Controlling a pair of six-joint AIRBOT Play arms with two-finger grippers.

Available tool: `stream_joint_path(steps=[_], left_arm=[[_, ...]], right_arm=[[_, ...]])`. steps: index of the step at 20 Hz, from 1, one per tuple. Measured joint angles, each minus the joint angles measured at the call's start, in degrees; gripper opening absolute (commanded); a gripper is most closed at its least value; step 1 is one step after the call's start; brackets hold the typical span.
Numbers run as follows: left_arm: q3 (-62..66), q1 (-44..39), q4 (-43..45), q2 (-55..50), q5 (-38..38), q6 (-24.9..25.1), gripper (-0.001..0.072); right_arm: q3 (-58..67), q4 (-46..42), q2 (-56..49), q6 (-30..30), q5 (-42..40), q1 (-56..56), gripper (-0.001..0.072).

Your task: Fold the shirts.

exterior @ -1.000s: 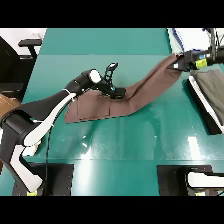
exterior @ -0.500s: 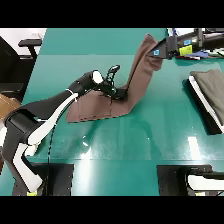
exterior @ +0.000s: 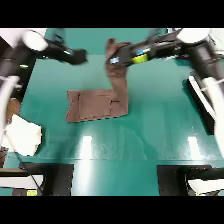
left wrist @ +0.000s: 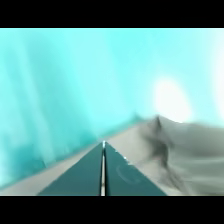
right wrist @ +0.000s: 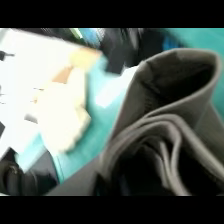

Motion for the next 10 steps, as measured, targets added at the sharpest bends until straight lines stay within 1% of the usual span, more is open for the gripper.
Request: stream_joint_path(steps=[1, 2, 3, 4, 5, 7, 10], left_arm=[[0.02, 2.34, 0.90, 2.56, -0.24, 0.02, 0.0021], [0.02, 4.70, 1.68, 5.03, -0.42, 0.04, 0.0021], [0.02, 6.64, 2.21, 6.97, -0.70, 0.04, 0.0021], [0.02, 8.44, 2.62, 8.74, -0.87, 0.04, 0.0021], [0.04, 9.77, 2.89, 10.05, -1.20, 0.04, 0.0021], [0.04, 11.67, 3.45, 11.76, -2.14, 0.04, 0.0021], [0.04, 12.94, 3.82, 12.96, -4.09, 0.04, 0.0021]], right_arm=[[1.01, 1.11, -2.60, -1.66, -2.19, 2.99, 0.0497], [2.45, 1.97, -5.14, -3.32, -3.61, 5.55, 0.0515], [4.46, 2.64, -7.85, -5.20, -4.57, 7.96, 0.0508], [6.56, 2.82, -10.16, -6.03, -4.61, 9.66, 0.0469], [8.52, 2.21, -12.22, -6.29, -4.07, 10.78, 0.0453], [9.84, -0.59, -14.16, -5.07, -2.86, 11.04, 0.0452], [5.07, -4.22, -12.55, -3.43, -1.27, 7.34, 0.0450]])
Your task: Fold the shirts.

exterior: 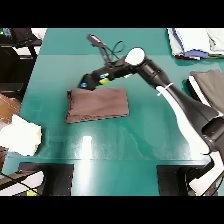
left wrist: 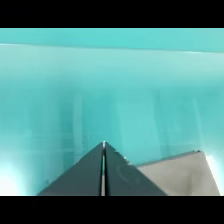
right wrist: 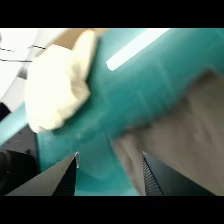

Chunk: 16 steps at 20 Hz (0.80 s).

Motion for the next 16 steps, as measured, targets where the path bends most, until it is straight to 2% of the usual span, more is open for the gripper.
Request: stream_joint_path(steps=[4, 5, 6, 9, 11, 12, 13, 16], left_arm=[[0.00, 0.57, 0.20, 0.52, -1.66, 0.00, 0.0021], [0.00, 0.63, 0.20, 0.57, -1.86, 0.00, 0.0021], [0.00, 0.70, 0.17, 0.59, -2.05, 0.00, 0.0021], [0.00, 0.70, -0.07, 0.66, -2.38, 0.00, 0.0021], [0.00, 0.70, -0.22, 0.66, -2.43, 0.00, 0.0021], [0.00, 0.70, -0.20, 0.66, -2.45, 0.00, 0.0022], [0.00, 0.72, -0.20, 0.66, -2.43, 0.00, 0.0022], [0.00, 0.70, -0.22, 0.66, -2.40, -0.02, 0.0021]], right_arm=[[-13.70, -6.88, 6.45, 4.61, 1.07, -9.62, 0.0469], [-17.44, -8.48, 8.00, 5.92, 1.22, -12.48, 0.0579], [-20.55, -9.64, 9.11, 6.82, 1.40, -14.82, 0.0652], [-28.63, -11.74, 10.93, 9.22, 1.51, -20.17, 0.0646], [-32.26, -11.54, 10.88, 10.23, 0.74, -21.59, 0.0615], [-33.46, -10.19, 10.36, 10.64, 0.44, -22.05, 0.0607], [-34.32, -8.96, 9.44, 10.99, 0.07, -22.27, 0.0570], [-33.94, -4.74, 5.51, 11.43, -0.33, -21.05, 0.0555]])
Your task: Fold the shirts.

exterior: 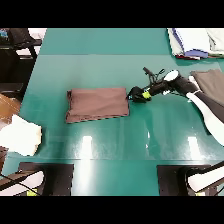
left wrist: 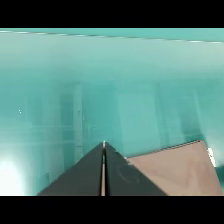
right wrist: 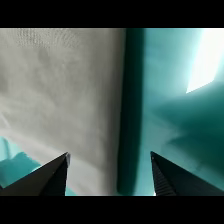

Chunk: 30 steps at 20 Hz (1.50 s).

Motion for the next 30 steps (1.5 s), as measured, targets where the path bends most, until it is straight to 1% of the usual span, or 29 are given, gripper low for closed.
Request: stream_joint_path(steps=[1, 3, 4, 5, 6, 7, 9, 11, 14, 18, 21, 26, 30], left_arm=[[0.00, 0.02, 0.00, 0.00, -0.02, 0.02, 0.0021], [0.00, 0.02, -0.04, 0.00, -0.07, 0.02, 0.0021], [0.00, 0.02, -0.13, 0.00, -0.24, 0.02, 0.0021], [0.00, 0.02, -0.46, 0.00, -0.37, 0.00, 0.0021], [0.00, 0.02, -0.90, 0.00, -0.42, 0.02, 0.0020], [-0.02, 0.00, -1.49, 0.00, -0.48, 0.00, 0.0020], [-0.04, -0.66, -2.21, 0.00, -0.44, 0.00, 0.0020], [-0.09, -3.17, -3.02, 0.00, -0.11, 0.00, 0.0020], [-0.15, -8.61, -3.13, -0.07, 1.05, 0.02, 0.0021], [-0.15, -15.37, -3.23, -0.07, 3.82, 0.92, 0.0021], [-0.15, -18.62, -3.26, -0.07, 5.79, 1.22, 0.0021], [-0.15, -20.35, -3.41, -0.07, 6.78, 1.38, 0.0021], [-0.15, -20.70, -3.48, -0.07, 7.04, 1.36, 0.0021]], right_arm=[[0.96, 1.38, -1.46, 0.04, -0.02, 0.79, 0.0552], [3.63, 3.67, -4.55, 0.09, 0.15, 2.99, 0.0366], [5.20, 4.11, -6.08, 0.26, 0.35, 4.17, 0.0313], [6.71, 4.52, -7.30, 0.26, 0.26, 5.31, 0.0160], [8.26, 4.94, -8.50, 0.26, 0.31, 6.45, 0.0049], [9.62, 5.14, -9.25, 0.26, 0.31, 7.39, 0.0018], [12.24, 5.40, -10.01, -0.02, -0.42, 8.22, 0.0017], [15.06, 4.37, -9.75, -0.13, -1.20, 7.56, 0.0017], [19.67, -1.07, -7.37, 1.46, -0.74, 3.06, 0.0017], [25.18, -7.61, -2.34, 2.99, 2.10, -7.89, 0.0017], [28.09, -10.14, 1.16, 3.41, 3.67, -17.73, 0.0017], [30.80, -11.65, 4.04, 3.69, 4.63, -33.66, 0.0017], [31.41, -11.80, 4.59, 3.80, 4.83, -42.69, 0.0018]])
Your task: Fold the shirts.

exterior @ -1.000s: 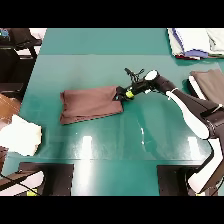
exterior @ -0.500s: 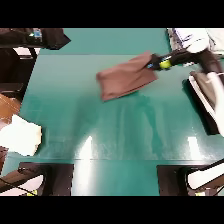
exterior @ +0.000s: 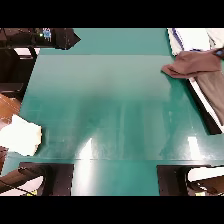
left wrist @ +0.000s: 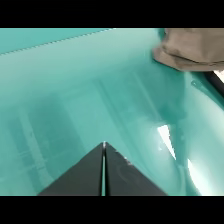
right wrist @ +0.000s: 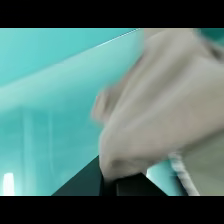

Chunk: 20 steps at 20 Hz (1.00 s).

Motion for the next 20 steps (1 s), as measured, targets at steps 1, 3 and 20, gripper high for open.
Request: stream_joint_path(steps=[1, 3, 20], left_arm=[[0.00, -0.02, 0.00, 0.00, 0.02, -0.02, 0.0021], [0.00, -0.09, 0.00, 0.00, 0.07, -0.09, 0.0021], [0.00, -0.11, -0.39, 0.00, 0.04, -0.44, 0.0022]], right_arm=[[0.07, -0.02, 0.04, 0.00, -0.35, -1.66, 0.0017], [0.20, 0.17, 0.11, 0.02, -1.46, -4.22, 0.0017], [4.92, 4.37, 8.00, -1.77, 0.55, -11.30, 0.0017]])
